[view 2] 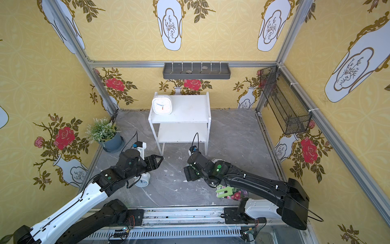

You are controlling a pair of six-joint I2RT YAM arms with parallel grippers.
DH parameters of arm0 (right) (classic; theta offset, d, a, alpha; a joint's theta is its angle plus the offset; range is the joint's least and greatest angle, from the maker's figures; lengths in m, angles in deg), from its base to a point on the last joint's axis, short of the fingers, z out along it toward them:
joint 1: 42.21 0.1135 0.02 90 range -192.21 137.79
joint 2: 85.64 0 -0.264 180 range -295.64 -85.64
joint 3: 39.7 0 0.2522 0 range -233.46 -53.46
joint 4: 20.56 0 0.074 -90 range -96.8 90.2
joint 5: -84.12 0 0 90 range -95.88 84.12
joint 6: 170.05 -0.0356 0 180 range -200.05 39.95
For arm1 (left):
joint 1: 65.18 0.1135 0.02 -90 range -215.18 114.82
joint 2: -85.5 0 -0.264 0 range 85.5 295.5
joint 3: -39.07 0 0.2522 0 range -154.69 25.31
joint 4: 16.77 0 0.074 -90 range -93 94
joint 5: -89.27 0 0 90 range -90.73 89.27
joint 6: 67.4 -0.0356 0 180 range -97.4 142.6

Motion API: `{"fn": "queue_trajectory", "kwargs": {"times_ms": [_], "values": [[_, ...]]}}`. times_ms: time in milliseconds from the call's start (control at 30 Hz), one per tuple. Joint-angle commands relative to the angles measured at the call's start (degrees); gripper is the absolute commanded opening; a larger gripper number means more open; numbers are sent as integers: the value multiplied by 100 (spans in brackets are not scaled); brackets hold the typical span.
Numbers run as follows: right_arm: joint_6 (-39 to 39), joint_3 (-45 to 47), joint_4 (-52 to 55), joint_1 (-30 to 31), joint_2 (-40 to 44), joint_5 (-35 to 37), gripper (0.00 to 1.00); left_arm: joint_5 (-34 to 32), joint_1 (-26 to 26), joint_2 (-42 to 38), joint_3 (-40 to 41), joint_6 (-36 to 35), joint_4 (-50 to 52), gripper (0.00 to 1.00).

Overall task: Place the alarm clocks on the shelf by style
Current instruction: Pick up the alarm from the center of the board.

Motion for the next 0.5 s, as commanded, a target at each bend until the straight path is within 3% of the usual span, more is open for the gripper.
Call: {"fn": "queue_trajectory", "kwargs": {"times_ms": [0,100,467], "values": [[108,15,-326,-437,-138,-414,87,-93,-1,-40,63,19,22,74],[368,88,-440,-818,-147,-759,86,-90,-1,-73,92,63,20,74],[607,443,-793,-936,-183,-1207,88,-132,-1,9,187,63,-160,75]]}}
